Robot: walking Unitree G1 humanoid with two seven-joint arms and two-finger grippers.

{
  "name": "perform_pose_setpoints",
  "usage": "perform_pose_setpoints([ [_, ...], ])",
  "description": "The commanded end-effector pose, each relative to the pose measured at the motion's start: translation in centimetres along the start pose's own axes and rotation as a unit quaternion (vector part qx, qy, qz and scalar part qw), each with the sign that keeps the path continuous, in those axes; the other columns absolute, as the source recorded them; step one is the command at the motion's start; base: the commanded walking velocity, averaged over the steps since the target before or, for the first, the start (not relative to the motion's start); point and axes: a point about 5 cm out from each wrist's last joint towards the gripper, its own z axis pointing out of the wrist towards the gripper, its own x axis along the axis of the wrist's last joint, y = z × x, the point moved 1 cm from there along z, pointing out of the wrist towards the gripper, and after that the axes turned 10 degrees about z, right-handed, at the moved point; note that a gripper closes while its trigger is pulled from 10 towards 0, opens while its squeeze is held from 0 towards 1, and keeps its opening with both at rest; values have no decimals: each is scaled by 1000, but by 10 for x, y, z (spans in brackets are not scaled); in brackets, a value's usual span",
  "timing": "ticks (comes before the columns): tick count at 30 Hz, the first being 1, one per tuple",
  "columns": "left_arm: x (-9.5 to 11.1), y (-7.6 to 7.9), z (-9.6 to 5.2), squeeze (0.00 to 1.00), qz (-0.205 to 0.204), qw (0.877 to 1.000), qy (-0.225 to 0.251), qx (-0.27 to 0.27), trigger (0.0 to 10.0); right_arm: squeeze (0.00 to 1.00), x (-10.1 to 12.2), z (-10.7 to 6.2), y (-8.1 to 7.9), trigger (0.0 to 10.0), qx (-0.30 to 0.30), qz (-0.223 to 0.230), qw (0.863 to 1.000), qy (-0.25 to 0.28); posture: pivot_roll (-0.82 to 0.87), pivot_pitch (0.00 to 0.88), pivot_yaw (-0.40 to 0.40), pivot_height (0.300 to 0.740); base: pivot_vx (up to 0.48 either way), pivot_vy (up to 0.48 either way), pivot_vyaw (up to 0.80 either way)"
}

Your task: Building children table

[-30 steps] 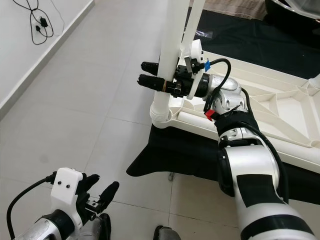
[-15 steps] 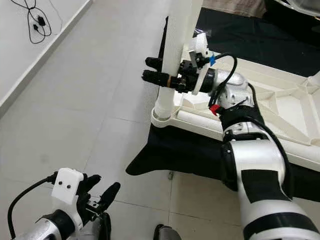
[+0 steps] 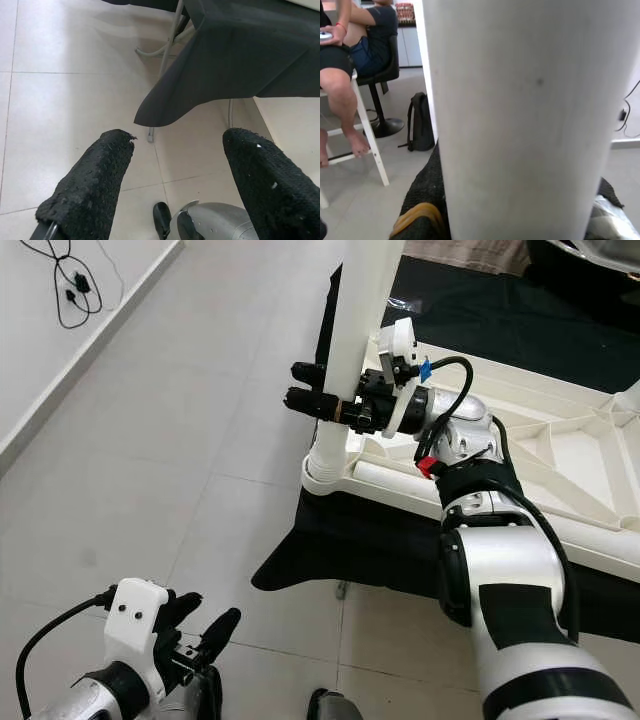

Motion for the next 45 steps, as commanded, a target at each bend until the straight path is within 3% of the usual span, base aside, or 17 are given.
perform_pose_setpoints([
  [1,-2,2,-3,0,5,1000,-7,-1,10000,0,-15,0,-2,10000,2,22,1000,-12,171,260,-100,740,0,0,0],
  [13,-3,3,-3,0,8,1000,-8,0,10000,0,-22,3,2,10000,-40,20,999,-18,173,239,-112,740,0,0,0],
  [19,-1,6,-2,0,8,1000,-3,-2,10000,0,-42,-2,5,10000,-127,25,992,-1,172,224,-111,740,0,0,0],
  [28,-3,5,0,0,8,1000,-5,-4,10000,0,-56,-8,5,10000,-194,33,980,30,163,220,-107,740,0,0,0],
  [29,-3,5,1,0,8,1000,-5,-3,10000,0,-57,-5,9,10000,-240,36,970,35,163,220,-107,740,0,0,0],
  [34,-4,4,1,0,7,1000,-5,-3,10000,0,-58,-1,14,10000,-296,45,954,36,161,218,-107,740,0,0,0],
  [36,-4,4,1,0,7,1000,-4,-1,10000,0,-59,4,21,10000,-359,70,930,47,160,218,-105,740,0,0,0],
  [37,-4,4,1,0,7,1000,-4,-1,10000,0,-59,4,21,10000,-359,70,930,47,160,218,-105,740,0,0,0],
  [38,-4,4,1,0,7,1000,-4,-1,10000,0,-57,8,25,10000,-403,65,912,47,162,216,-109,740,0,0,0],
  [39,-4,4,1,0,7,1000,-3,-2,10000,0,-56,9,26,10000,-423,60,903,47,162,216,-109,740,0,0,0],
  [40,-4,4,1,0,7,1000,-3,-2,10000,0,-56,9,26,10000,-423,60,903,47,162,216,-109,740,0,0,0],
  [41,-4,4,1,0,7,1000,-4,-2,10000,0,-55,10,28,10000,-458,59,885,53,163,215,-112,740,0,0,0],
  [42,-4,5,1,0,7,1000,-4,-2,10000,0,-55,10,28,10000,-473,62,877,58,163,215,-112,740,0,0,0],
  [43,-4,5,1,0,7,1000,-4,-2,10000,0,-55,10,28,10000,-473,62,877,58,163,215,-112,740,0,0,0],
  [45,-4,5,1,0,7,1000,-4,-2,10000,0,-56,9,30,10000,-511,73,854,64,162,216,-112,740,0,0,0],
])
